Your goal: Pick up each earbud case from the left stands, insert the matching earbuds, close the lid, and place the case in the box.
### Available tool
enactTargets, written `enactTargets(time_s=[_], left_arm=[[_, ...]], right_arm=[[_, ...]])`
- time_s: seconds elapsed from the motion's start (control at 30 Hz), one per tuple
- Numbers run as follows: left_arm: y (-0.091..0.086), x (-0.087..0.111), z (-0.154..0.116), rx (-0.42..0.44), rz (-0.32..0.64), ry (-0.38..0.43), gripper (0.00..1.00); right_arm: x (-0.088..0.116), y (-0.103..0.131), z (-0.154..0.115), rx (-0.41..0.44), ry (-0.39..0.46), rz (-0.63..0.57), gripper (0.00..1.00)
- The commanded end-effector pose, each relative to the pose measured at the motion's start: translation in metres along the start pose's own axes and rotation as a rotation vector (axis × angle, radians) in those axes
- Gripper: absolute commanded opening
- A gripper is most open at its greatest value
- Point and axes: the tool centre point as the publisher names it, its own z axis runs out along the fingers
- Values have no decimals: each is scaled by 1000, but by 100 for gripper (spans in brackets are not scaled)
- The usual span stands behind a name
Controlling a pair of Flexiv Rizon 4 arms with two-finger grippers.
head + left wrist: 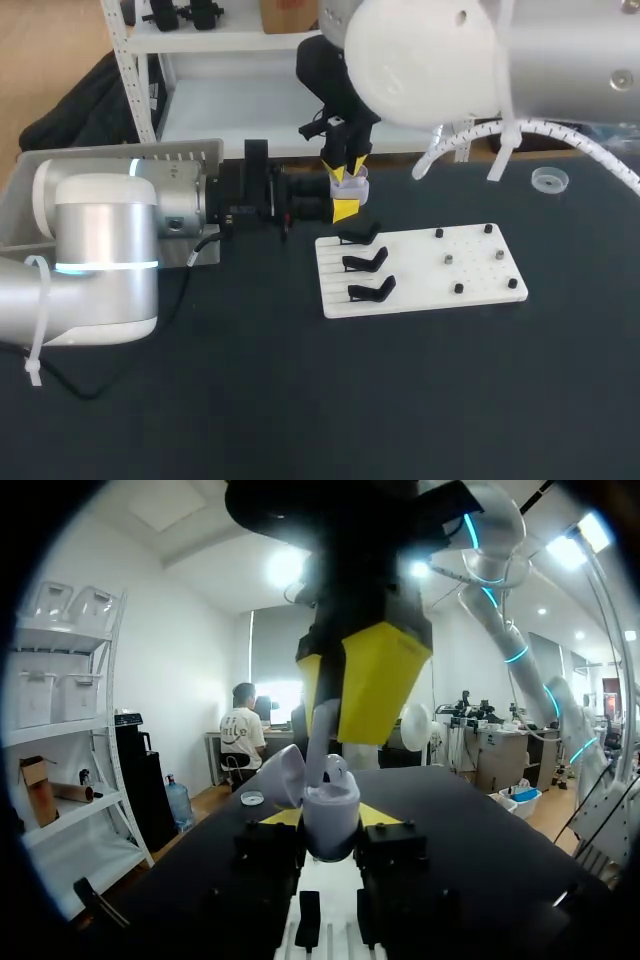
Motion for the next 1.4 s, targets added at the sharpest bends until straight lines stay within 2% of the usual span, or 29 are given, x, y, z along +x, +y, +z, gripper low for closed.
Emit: enactTargets(time_s=[0.03,1.17,1.2,1.23,1.4], left_arm=[[-1,0,0,-5,2,-2,0],[-1,0,0,-5,2,-2,0],[-1,0,0,-5,2,-2,0],[-1,0,0,-5,2,-2,0],[-1,0,0,-5,2,-2,0]], right_arm=[[1,-2,1,-2,3,4,0],[3,3,20,11,34,7,0],[2,4,20,12,29,9,2],[1,5,19,12,29,9,9],[0,6,17,14,22,2,27]])
